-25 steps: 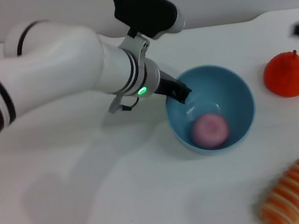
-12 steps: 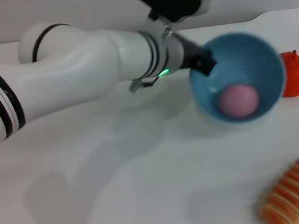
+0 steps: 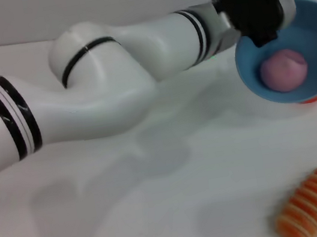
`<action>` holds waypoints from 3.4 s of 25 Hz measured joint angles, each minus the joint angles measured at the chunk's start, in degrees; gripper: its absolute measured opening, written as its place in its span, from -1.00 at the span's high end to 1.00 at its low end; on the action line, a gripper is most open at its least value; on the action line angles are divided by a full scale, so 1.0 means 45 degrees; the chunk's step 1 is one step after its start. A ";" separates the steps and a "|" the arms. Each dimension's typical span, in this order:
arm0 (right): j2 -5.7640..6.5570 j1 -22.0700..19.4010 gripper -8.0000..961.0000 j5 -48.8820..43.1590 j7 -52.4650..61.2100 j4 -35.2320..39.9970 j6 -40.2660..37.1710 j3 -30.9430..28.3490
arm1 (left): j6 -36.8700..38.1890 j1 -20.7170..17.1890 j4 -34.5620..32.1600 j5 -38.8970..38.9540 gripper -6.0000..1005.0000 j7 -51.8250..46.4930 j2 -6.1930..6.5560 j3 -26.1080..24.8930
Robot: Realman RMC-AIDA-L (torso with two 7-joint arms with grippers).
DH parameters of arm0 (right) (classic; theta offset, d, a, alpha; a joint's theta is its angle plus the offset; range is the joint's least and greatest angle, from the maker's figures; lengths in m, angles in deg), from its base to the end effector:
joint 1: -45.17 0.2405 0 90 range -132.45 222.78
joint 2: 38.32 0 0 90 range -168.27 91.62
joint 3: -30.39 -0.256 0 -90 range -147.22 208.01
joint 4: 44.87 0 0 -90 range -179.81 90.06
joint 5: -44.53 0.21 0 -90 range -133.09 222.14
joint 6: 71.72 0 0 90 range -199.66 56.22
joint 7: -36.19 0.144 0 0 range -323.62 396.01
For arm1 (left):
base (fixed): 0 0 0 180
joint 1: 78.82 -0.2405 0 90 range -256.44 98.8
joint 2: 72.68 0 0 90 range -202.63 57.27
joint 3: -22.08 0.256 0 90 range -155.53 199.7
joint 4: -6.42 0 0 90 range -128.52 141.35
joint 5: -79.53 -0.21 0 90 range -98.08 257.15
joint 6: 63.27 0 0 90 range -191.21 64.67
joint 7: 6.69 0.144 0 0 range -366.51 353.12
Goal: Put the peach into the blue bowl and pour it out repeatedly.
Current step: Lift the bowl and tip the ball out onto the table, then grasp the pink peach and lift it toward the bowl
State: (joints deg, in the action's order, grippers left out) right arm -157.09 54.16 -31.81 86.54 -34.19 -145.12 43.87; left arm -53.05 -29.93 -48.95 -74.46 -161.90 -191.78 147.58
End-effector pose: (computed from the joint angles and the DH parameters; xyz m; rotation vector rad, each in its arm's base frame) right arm 0.4283 0.2183 0.0410 -1.3764 1.0162 0.8419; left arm -0.0539 0.3941 -0.1386 -2.4143 0.2905 -0.1210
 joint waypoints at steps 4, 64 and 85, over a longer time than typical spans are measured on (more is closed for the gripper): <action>0.0016 -0.0007 -0.38 0.0007 -0.0017 -0.0026 -0.0098 -0.0007 | -0.0900 -0.0142 0.0028 -0.1191 0.99 0.1527 0.0000 0.0555; 0.0048 0.5542 -0.20 -1.1148 1.3506 0.1804 0.0061 0.6296 | -0.3272 -0.2221 0.1034 1.0250 0.99 0.6231 0.0098 -0.1254; 0.0072 0.4538 0.77 -0.9729 1.2853 0.3616 -0.1393 0.6135 | -0.1722 -0.2260 0.1187 1.0277 0.99 0.6214 0.0178 -0.1660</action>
State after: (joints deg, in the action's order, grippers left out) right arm -156.77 74.58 -75.59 144.38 -17.92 -151.39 71.47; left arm -60.80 -40.10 -43.61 -28.22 -133.93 -190.98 140.11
